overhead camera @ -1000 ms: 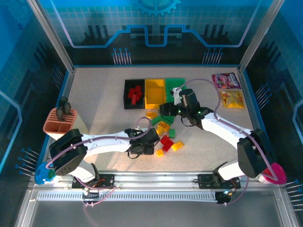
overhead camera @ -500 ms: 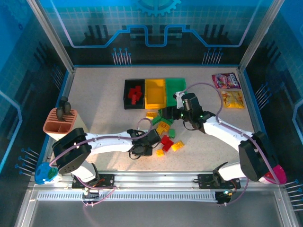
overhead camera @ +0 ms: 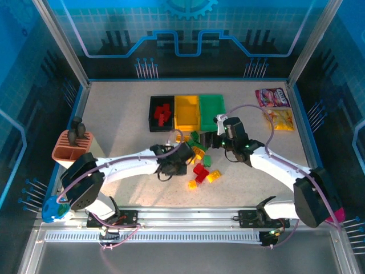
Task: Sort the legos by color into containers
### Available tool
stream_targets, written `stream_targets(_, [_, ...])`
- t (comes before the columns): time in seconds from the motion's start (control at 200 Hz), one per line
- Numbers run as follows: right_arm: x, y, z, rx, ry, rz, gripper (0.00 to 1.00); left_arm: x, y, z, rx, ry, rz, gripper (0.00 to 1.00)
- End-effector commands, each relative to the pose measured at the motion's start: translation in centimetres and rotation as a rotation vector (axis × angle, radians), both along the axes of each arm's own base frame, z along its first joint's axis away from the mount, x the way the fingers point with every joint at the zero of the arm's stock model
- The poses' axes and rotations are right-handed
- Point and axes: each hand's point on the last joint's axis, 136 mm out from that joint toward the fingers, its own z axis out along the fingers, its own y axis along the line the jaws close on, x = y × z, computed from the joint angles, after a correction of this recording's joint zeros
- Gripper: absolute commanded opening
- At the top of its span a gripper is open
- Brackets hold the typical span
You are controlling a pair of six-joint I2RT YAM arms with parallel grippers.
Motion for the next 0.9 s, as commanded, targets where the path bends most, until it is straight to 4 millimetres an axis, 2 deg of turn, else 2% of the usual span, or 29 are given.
stream_targets(0.0, [-0.3, -1.5, 0.4, -0.001, -0.018, -0.047, 0.75, 4.3, 0.1, 4.4, -0.016, -0.121, -0.029, 0.28])
stream_targets(0.15, [-1.6, -3.0, 0.5, -0.021, -0.03, -0.075, 0.75, 9.4, 0.1, 7.2, -0.023, -0.192, -0.028, 0.28])
stream_targets(0.275, [-2.9, -4.4, 0.4, -0.028, -0.037, -0.101, 0.75, 13.3, -0.3, 8.2, -0.022, -0.223, -0.034, 0.28])
stream_targets(0.565, [-6.0, -5.8, -0.5, 0.002, -0.018, -0.112, 0.75, 21.2, -1.5, 6.8, 0.008, -0.247, -0.044, 0.29])
stream_targets(0.76, [-7.1, -5.9, -0.9, 0.02, -0.001, -0.101, 0.75, 25.3, -1.8, 6.0, 0.04, -0.251, -0.045, 0.29])
stream_targets(0.896, [-7.4, -5.9, -0.9, 0.015, 0.004, -0.094, 0.75, 27.1, -1.8, 5.1, 0.063, -0.237, -0.049, 0.29])
